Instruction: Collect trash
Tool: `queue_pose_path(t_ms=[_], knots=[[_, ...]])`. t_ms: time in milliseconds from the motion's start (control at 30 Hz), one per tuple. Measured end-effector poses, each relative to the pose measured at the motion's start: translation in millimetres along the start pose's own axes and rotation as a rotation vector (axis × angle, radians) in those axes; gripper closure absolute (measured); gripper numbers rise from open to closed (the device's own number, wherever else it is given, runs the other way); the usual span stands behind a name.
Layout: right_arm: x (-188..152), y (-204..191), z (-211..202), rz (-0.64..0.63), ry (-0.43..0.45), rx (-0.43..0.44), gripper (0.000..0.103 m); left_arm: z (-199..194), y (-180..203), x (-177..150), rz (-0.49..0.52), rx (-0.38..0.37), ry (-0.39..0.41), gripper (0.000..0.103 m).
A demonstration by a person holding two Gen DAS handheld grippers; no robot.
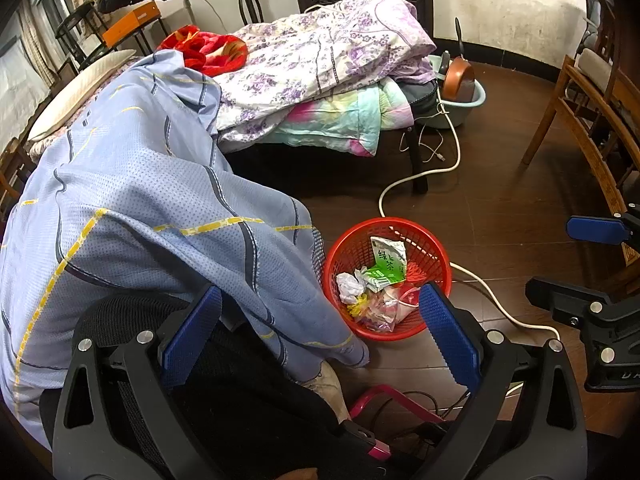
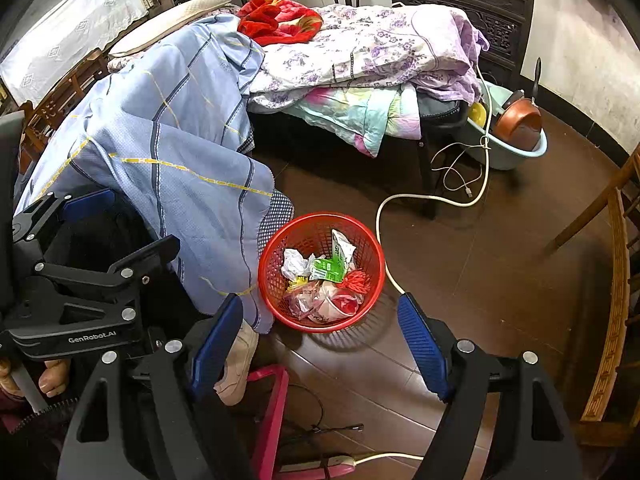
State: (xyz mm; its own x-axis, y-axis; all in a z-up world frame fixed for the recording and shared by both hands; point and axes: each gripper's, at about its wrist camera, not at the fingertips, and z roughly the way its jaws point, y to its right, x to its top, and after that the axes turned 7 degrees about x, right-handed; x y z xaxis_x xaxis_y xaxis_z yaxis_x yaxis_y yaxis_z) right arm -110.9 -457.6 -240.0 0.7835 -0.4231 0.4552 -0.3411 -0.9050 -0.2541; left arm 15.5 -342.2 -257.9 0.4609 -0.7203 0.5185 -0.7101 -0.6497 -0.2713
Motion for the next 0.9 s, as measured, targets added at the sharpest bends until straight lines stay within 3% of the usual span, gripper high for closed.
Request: queue_pose_path(t_ms=[900], knots=[[2.1,-3.1,-1.5,-0.006,0.006,0.003,0.025,1.5,3.2,3.6,-0.006,0.001,-0.007,0.008]])
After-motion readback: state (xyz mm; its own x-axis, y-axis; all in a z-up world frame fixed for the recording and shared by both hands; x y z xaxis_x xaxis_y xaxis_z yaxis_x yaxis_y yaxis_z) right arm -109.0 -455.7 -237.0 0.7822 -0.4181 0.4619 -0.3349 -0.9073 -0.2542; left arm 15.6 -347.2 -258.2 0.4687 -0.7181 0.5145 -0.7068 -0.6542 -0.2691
